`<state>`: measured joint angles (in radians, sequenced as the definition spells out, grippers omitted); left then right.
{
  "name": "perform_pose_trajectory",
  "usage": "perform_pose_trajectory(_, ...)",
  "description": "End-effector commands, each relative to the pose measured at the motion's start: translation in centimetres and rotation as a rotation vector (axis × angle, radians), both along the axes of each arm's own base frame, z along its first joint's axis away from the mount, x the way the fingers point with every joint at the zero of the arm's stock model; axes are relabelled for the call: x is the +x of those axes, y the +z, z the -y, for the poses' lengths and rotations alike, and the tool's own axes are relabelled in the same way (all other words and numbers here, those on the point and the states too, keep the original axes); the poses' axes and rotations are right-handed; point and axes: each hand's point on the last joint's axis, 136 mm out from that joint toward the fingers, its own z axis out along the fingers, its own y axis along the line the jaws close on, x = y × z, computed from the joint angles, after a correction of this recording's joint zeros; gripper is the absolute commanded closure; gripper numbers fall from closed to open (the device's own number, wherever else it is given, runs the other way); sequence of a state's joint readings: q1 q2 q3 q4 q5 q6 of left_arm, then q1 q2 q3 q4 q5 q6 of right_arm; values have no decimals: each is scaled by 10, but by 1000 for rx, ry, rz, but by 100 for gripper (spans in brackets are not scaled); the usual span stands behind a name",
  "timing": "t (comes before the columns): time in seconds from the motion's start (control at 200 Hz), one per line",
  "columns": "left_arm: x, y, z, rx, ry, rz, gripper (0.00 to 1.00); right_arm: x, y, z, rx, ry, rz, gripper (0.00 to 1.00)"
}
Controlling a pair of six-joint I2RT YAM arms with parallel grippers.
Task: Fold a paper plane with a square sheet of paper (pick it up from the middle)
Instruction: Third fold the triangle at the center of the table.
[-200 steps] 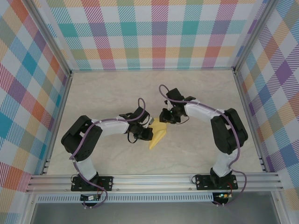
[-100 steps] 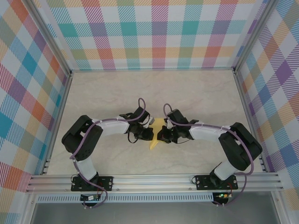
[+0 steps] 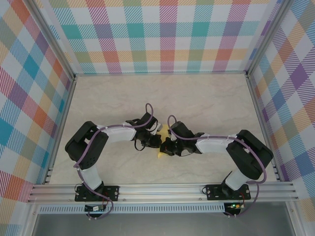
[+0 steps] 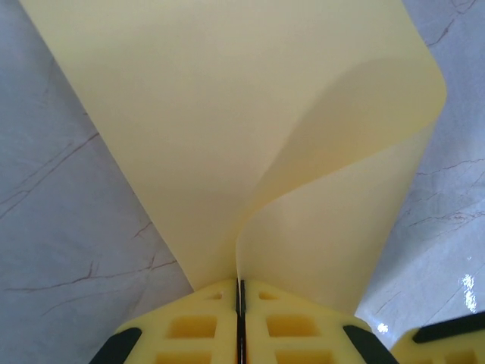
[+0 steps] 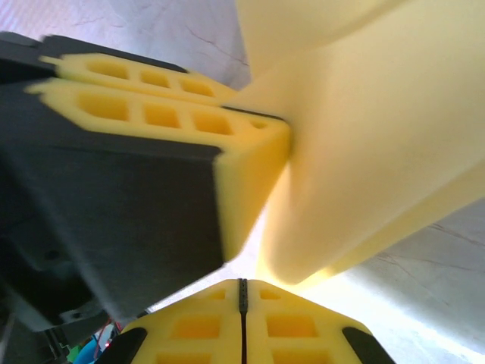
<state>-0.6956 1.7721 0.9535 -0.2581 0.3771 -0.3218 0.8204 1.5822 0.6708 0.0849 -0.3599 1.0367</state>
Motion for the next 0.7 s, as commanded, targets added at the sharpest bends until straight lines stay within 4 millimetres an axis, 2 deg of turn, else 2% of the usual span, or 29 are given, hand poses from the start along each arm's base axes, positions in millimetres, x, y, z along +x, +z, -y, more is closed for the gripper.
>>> perform_pose_trajectory(0.0,-2,-5,-2,1,0,-22,91,-1,-2,1,8,-24,6,93)
perform_pose_trajectory(0.25,-3,-7,-4,10,4,-20,91,-3,4,-13,70,-14,16,95)
perform_pose_trajectory(0.695,-2,-7,-1,3,-2,-26,91,-5,-15,-14,51,-22,-12,95)
